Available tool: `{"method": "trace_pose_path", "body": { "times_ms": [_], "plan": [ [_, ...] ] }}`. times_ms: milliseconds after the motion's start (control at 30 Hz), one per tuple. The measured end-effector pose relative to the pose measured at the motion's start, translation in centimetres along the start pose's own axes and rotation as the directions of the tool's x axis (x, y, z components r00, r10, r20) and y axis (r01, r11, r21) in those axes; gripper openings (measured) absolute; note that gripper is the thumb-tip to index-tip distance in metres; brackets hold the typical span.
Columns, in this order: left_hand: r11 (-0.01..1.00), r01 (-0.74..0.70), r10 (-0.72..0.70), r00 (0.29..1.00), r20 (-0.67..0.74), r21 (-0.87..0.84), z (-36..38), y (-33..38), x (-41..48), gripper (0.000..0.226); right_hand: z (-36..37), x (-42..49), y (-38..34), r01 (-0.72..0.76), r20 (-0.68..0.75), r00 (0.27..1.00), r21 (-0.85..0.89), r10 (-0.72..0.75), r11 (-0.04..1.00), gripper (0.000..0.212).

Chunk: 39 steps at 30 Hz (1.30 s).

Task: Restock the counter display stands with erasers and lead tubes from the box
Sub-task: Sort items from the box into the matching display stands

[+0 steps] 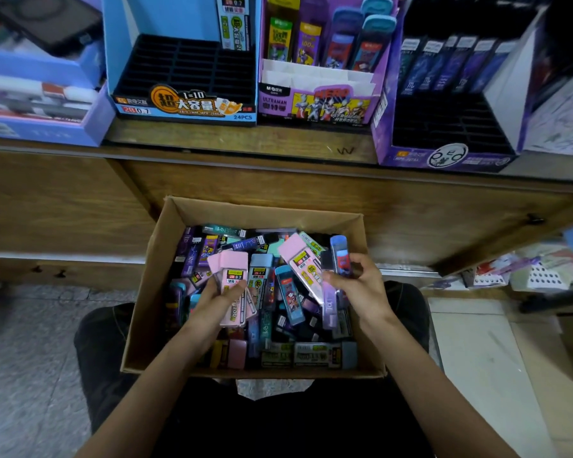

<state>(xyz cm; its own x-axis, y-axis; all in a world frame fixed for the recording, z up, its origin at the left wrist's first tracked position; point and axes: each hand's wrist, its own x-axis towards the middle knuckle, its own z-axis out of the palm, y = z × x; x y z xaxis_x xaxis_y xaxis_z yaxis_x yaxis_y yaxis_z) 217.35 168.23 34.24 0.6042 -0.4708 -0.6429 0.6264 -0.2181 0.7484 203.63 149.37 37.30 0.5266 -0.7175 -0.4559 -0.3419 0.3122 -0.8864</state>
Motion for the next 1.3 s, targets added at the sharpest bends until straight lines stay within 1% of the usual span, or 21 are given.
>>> {"method": "trace_pose_path", "body": {
  "times_ms": [33, 67, 167, 233, 300, 367, 467, 533, 633, 733, 800, 867, 933, 1067, 1133, 1200, 1300],
  "plan": [
    [0.999, 0.005, -0.005, 1.0, 0.018, -0.037, 0.5, 0.2, 0.0, 0.041, 0.3, -0.2, -0.1, -0.064, 0.035, 0.997, 0.083, 0.062, 0.994, 0.042],
    [0.997, 0.009, -0.006, 0.999, 0.036, -0.073, 0.9, 0.4, 0.0, 0.035, 0.6, -0.4, -0.2, -0.11, 0.063, 0.993, 0.113, 0.103, 0.988, 0.043],
    [0.982, 0.022, -0.008, 0.997, 0.078, -0.188, 2.3, 1.0, -0.2, 0.017, 2.1, -0.9, -0.4, -0.13, 0.109, 0.987, 0.098, 0.119, 0.987, 0.045],
    [0.968, 0.028, -0.001, 0.994, 0.107, -0.249, 3.0, 1.4, -0.5, 0.011, 3.3, -1.3, -0.4, -0.138, 0.126, 0.984, 0.131, 0.122, 0.982, 0.044],
    [0.967, -0.014, 0.05, 0.989, 0.136, -0.254, 3.6, 1.8, -0.9, 0.017, 4.2, -1.6, -0.5, -0.136, 0.143, 0.983, 0.147, 0.115, 0.98, 0.043],
    [0.969, -0.078, 0.115, 0.983, 0.146, -0.234, 4.0, 2.0, -1.4, 0.024, 4.8, -1.9, -0.7, -0.111, 0.174, 0.981, 0.115, 0.09, 0.987, 0.039],
    [0.966, -0.132, 0.165, 0.977, 0.134, -0.224, 3.9, 2.4, -1.9, 0.023, 5.4, -2.4, -1.3, -0.071, 0.229, 0.972, 0.081, 0.051, 0.994, 0.034],
    [0.966, -0.141, 0.179, 0.97, 0.164, -0.219, 3.8, 2.9, -2.3, 0.026, 5.5, -2.6, -1.7, -0.065, 0.251, 0.967, 0.087, 0.041, 0.994, 0.032],
    [0.969, -0.177, 0.217, 0.946, 0.239, -0.175, 3.9, 3.3, -3.0, 0.044, 5.8, -2.9, -2.4, -0.048, 0.281, 0.959, 0.041, 0.035, 0.998, 0.027],
    [0.969, -0.224, 0.244, 0.934, 0.263, -0.104, 3.9, 3.6, -3.2, 0.057, 5.9, -3.0, -3.1, -0.024, 0.283, 0.959, 0.012, 0.02, 1.0, 0.024],
    [0.969, -0.227, 0.244, 0.934, 0.26, -0.094, 4.0, 4.0, -3.1, 0.059, 5.9, -3.2, -3.5, -0.008, 0.274, 0.962, 0.008, 0.006, 1.0, 0.02],
    [0.966, -0.239, 0.255, 0.936, 0.243, -0.095, 4.2, 4.4, -3.1, 0.06, 5.5, -3.4, -4.0, 0.0, 0.233, 0.973, 0.032, -0.007, 0.999, 0.019],
    [0.959, -0.266, 0.282, 0.934, 0.22, -0.096, 4.6, 4.9, -3.2, 0.059, 5.0, -3.5, -4.5, 0.046, 0.197, 0.978, 0.075, -0.06, 0.996, 0.019],
    [0.943, -0.325, 0.332, 0.927, 0.175, -0.066, 5.3, 6.4, -3.6, 0.048, 3.2, -3.6, -6.3, 0.195, 0.126, 0.97, 0.102, -0.207, 0.975, 0.017],
    [0.933, -0.356, 0.359, 0.917, 0.172, -0.046, 5.6, 7.6, -4.0, 0.045, 2.0, -3.3, -7.4, 0.28, 0.117, 0.95, 0.093, -0.289, 0.956, 0.012],
    [0.921, -0.386, 0.388, 0.907, 0.166, -0.044, 5.9, 9.0, -4.4, 0.046, 0.8, -2.9, -8.8, 0.353, 0.138, 0.923, 0.071, -0.359, 0.933, 0.008],
    [0.897, -0.44, 0.439, 0.884, 0.158, -0.03, 6.3, 11.3, -5.0, 0.048, -0.2, -2.3, -11.9, 0.477, 0.177, 0.862, 0.033, -0.475, 0.878, 0.008]
  ]
}}
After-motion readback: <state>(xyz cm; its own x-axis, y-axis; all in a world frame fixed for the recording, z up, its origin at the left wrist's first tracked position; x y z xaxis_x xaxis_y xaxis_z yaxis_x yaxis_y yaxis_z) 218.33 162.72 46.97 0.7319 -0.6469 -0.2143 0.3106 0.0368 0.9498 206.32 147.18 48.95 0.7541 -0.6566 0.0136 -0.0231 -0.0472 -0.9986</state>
